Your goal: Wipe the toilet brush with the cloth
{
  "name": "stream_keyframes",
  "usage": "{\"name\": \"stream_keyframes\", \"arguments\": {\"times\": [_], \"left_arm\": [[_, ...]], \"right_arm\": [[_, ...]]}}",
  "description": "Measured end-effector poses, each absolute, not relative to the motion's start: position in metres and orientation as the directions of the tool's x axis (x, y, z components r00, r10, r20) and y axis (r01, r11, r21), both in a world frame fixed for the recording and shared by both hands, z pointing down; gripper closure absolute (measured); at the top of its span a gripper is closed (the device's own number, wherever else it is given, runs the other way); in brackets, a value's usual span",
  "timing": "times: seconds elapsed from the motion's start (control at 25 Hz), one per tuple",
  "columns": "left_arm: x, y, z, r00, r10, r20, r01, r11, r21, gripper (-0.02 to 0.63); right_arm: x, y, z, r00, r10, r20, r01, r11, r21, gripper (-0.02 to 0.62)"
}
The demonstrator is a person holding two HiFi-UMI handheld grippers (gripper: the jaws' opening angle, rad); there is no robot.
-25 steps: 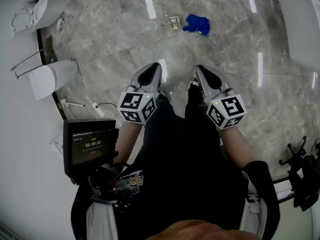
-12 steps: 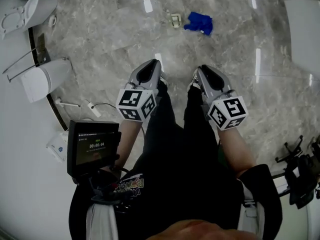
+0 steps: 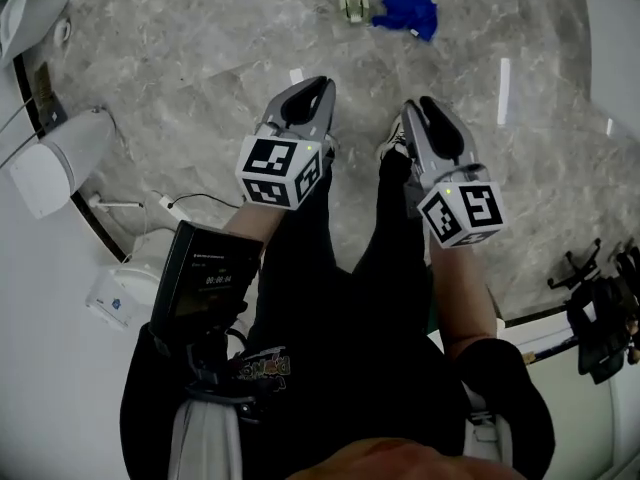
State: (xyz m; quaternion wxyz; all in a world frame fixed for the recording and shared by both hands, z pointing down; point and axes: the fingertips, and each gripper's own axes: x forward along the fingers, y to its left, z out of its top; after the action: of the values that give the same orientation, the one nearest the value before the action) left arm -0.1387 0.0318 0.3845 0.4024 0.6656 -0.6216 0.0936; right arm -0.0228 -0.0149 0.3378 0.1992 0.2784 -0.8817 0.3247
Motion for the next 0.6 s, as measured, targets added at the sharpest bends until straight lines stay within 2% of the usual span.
{"name": "stream_keyframes", "arguments": {"times": [0.12, 0.28, 0.48, 0.6], "left_arm": [[-0.142, 0.023, 0.412, 0.193, -0.751, 0.631, -0.900, 0.121, 0.419, 0.578], [-0.142, 0.008, 0.440, 0.174, -0.756, 0.631, -0.913, 0.117, 0.391, 0.578], [-0.139, -0.005, 0.476, 0.077, -0.792, 0.606, -0.899, 0.207, 0.385, 0.578], [-0.128, -0.009, 0.508, 0.070, -0.812, 0.579, -0.901, 0.198, 0.387, 0.566]], "right_arm": [[-0.021, -0.031, 0.362, -0.745, -0.396, 0.537, -0.649, 0.618, -0.444, 0.481], [-0.021, -0.047, 0.403, -0.750, -0.364, 0.553, -0.642, 0.602, -0.475, 0.452], [-0.022, -0.061, 0.448, -0.786, -0.284, 0.549, -0.567, 0.685, -0.457, 0.437], [-0.022, -0.068, 0.497, -0.798, -0.231, 0.557, -0.510, 0.751, -0.419, 0.429]]}}
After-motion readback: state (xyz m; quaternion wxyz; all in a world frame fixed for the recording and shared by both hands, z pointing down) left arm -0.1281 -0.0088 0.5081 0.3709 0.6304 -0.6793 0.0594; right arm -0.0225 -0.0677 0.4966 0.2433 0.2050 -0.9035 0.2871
